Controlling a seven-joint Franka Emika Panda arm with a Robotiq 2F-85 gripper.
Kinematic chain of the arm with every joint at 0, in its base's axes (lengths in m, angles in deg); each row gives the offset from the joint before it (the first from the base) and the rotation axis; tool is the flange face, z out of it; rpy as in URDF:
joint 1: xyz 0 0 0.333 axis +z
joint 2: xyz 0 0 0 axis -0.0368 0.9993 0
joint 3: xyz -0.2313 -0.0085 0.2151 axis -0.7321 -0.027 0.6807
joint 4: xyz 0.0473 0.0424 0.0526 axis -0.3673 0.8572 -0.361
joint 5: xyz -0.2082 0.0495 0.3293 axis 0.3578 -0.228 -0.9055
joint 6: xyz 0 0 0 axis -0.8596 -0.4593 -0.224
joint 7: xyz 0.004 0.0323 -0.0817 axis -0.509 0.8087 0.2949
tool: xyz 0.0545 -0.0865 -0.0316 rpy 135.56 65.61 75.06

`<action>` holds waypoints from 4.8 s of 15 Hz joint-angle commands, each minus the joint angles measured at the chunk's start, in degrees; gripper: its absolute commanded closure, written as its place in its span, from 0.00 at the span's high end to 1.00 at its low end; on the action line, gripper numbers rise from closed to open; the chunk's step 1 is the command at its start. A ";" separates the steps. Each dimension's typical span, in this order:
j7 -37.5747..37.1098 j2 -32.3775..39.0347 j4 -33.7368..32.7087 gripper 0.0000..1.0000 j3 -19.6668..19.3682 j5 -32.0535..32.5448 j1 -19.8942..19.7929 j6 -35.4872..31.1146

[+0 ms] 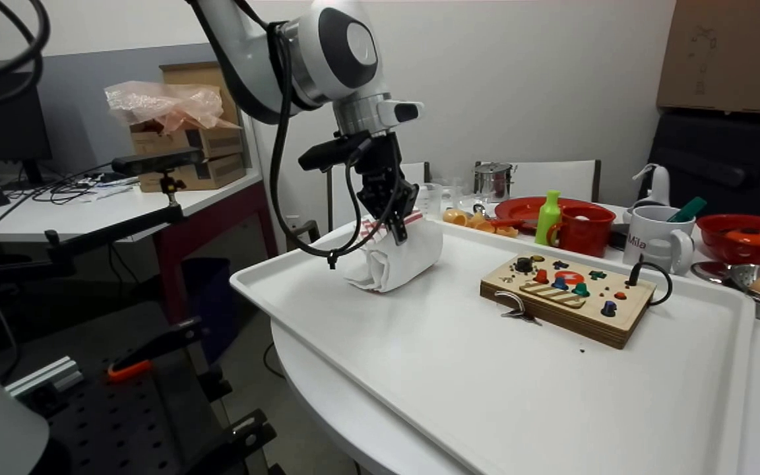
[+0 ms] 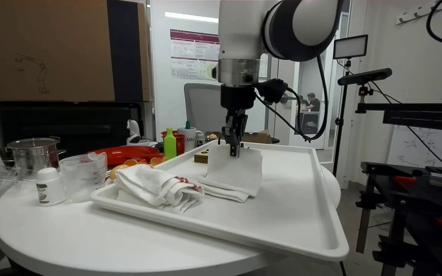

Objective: Fold the towel twice

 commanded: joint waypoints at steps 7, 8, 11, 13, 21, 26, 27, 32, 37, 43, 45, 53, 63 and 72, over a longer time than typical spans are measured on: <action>-10.51 0.55 -1.81 0.02 -0.87 13.74 6.18 3.07; -10.72 0.63 -1.92 0.02 -0.34 14.50 6.12 3.51; -11.49 1.57 -2.39 0.02 1.50 15.75 5.72 4.38; -13.10 2.62 -2.91 0.02 1.99 17.34 5.99 3.58; -18.07 6.77 -5.74 0.02 4.28 19.83 6.45 3.28; -18.45 8.65 -6.71 0.47 4.35 20.18 6.68 3.49; -18.64 8.95 -6.77 0.55 4.18 20.32 6.67 3.37; -18.82 9.36 -7.10 0.92 4.26 19.27 6.07 3.45; -18.18 8.40 -6.63 1.00 4.81 18.53 5.46 3.42; -15.42 6.63 -5.22 1.00 6.77 16.43 4.63 3.55; -14.42 6.34 -5.01 1.00 7.67 15.86 4.48 3.58; -8.21 6.54 -4.75 1.00 9.37 9.88 4.51 4.69; 10.85 6.23 -4.52 1.00 14.04 -4.80 2.65 6.36; 11.75 -2.37 -2.69 1.00 12.68 -5.41 2.11 3.60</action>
